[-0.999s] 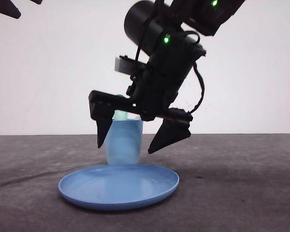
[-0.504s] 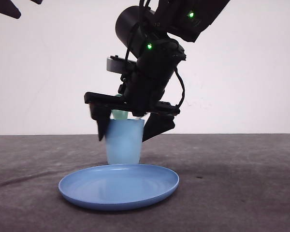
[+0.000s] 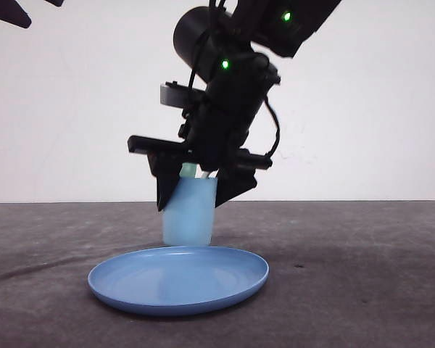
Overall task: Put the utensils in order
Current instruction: 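Lower the open right gripper around the cup and close on it, then lift the cup with the right gripper and set it on the plate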
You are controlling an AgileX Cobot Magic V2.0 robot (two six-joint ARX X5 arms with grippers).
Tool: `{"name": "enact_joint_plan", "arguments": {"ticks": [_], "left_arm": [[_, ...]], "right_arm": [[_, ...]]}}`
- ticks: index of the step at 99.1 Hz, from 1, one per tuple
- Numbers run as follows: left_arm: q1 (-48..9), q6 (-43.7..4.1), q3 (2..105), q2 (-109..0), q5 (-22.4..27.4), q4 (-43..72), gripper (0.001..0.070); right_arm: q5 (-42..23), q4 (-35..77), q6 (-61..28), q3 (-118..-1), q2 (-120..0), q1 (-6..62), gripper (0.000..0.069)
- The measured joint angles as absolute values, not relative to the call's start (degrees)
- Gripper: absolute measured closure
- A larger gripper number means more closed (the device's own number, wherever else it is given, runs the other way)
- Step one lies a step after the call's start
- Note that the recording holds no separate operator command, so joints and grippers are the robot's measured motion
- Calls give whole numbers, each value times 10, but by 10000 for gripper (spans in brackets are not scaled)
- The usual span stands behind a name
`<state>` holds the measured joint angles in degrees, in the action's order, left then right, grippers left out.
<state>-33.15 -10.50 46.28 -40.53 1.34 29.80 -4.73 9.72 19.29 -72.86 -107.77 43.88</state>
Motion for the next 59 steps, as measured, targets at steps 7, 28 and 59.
{"name": "enact_joint_plan", "arguments": {"ticks": [7, 28, 59], "left_arm": [[-331, -105, 463, -405, 13, 298, 440], [-331, -105, 463, -405, 13, 298, 440], [-331, -105, 463, -405, 13, 298, 440]], "right_arm": [[-47, 110, 192, -729, -1047, 440, 319], [-45, 201, 164, -730, -929, 454, 319], [-48, 347, 148, -730, -868, 497, 319]]}}
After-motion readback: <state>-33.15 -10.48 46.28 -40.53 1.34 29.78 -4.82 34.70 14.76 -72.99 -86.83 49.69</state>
